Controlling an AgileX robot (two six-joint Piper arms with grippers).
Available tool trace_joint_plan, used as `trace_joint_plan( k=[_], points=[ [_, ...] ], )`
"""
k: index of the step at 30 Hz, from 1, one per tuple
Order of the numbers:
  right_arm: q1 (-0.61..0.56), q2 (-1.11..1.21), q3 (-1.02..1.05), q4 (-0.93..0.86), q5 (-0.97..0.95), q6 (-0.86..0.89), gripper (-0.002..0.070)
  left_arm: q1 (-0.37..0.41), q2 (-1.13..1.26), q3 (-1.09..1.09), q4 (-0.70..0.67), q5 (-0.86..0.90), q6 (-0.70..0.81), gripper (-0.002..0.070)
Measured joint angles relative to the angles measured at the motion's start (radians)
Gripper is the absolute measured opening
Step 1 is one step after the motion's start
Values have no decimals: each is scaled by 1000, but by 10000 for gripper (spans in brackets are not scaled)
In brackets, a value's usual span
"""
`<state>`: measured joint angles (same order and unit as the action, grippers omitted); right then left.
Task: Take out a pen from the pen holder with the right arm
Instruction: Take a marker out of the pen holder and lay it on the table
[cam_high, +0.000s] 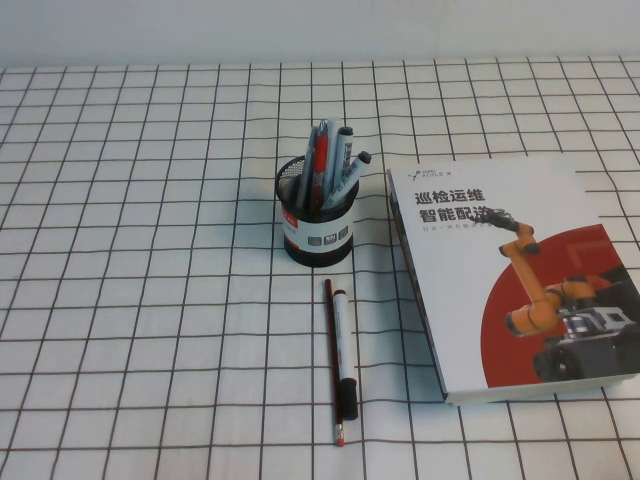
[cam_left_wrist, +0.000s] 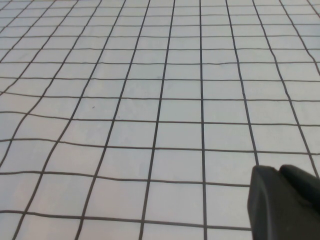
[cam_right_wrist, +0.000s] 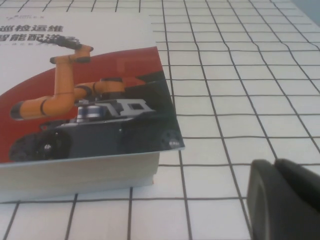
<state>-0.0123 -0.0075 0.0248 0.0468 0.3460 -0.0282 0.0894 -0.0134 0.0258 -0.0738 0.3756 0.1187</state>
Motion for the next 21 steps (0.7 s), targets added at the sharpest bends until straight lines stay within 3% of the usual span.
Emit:
trace_joint_plan(
  k=[21],
  points=[
    [0,0,0,16,10,0,-15,0,0,0,0,0,0,-3]
  ],
)
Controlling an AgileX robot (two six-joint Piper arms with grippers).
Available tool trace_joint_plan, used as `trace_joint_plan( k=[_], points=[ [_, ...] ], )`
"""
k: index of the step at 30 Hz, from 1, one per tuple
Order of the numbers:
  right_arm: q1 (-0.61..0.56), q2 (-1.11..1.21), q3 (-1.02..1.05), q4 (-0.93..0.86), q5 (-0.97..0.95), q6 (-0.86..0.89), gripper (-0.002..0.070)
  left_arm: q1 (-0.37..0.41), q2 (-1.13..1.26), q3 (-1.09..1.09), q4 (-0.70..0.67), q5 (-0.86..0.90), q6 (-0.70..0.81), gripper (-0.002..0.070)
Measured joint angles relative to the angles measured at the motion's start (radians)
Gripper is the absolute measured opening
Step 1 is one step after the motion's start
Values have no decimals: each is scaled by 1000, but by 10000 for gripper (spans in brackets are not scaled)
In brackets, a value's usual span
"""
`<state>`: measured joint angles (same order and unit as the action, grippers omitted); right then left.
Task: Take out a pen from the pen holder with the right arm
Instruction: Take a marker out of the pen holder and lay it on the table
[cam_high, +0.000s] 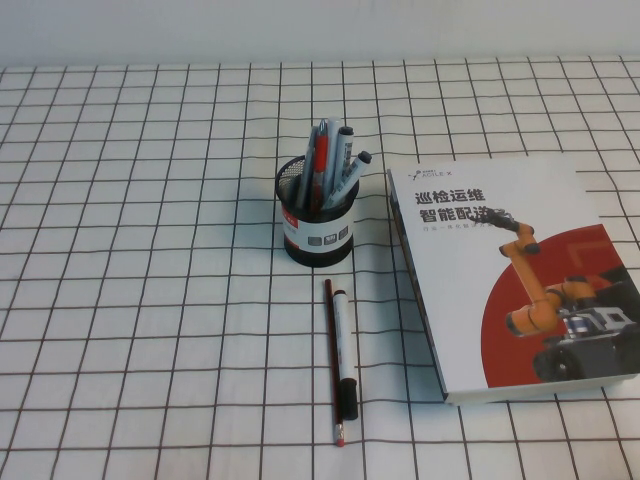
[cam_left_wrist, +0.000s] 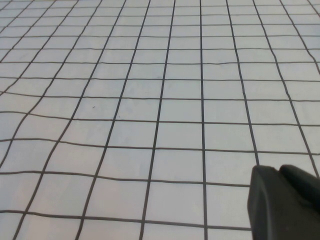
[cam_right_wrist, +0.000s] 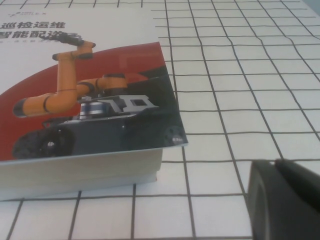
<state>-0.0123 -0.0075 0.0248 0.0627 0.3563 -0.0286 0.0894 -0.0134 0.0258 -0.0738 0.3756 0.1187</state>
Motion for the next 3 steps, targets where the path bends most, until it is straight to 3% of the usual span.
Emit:
trace_joint_plan(
  k=[3],
  points=[
    [0,0,0,2,0,0,-15,0,0,0,0,0,0,-3]
  ],
)
